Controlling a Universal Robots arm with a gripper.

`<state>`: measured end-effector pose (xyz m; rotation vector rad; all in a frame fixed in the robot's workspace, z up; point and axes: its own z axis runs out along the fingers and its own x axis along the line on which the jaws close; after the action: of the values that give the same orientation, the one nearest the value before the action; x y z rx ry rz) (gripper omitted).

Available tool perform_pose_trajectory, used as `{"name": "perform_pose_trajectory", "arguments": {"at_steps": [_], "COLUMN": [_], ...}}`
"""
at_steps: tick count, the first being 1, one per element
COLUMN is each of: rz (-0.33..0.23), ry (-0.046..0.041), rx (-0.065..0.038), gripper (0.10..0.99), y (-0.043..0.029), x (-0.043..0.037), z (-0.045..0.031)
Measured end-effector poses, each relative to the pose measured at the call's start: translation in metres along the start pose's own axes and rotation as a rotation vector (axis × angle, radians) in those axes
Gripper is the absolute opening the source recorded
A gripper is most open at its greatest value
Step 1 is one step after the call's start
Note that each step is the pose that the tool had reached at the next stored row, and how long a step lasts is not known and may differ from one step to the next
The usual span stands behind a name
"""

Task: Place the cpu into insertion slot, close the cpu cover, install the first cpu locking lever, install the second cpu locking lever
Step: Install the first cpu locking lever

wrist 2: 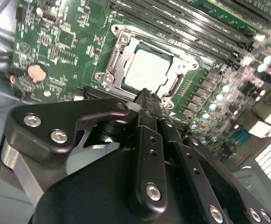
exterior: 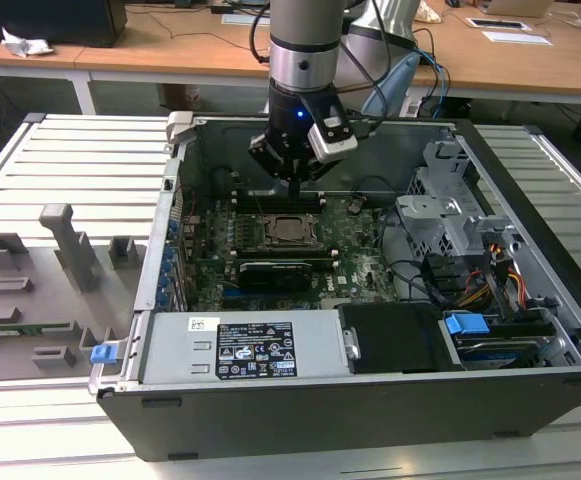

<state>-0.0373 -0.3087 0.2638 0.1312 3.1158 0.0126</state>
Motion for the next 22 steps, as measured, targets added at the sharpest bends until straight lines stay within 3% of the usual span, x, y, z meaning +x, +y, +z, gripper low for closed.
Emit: {"name": "perform_pose_trajectory", "arguments": {"at_steps": [7,16,22], "rz": [-0.116,-0.116,-0.116], "ry": [0.0011,0.0014,0.0015], "rx": [-0.003,-0.014,-0.014], "gripper": [0.106,0.106,0.106], "y": [-0.0002,-0.0024,-0.0038], "x": [0.002,0.0289,0.0455], "z": [0.0001,-0.0004,-0.0008]}}
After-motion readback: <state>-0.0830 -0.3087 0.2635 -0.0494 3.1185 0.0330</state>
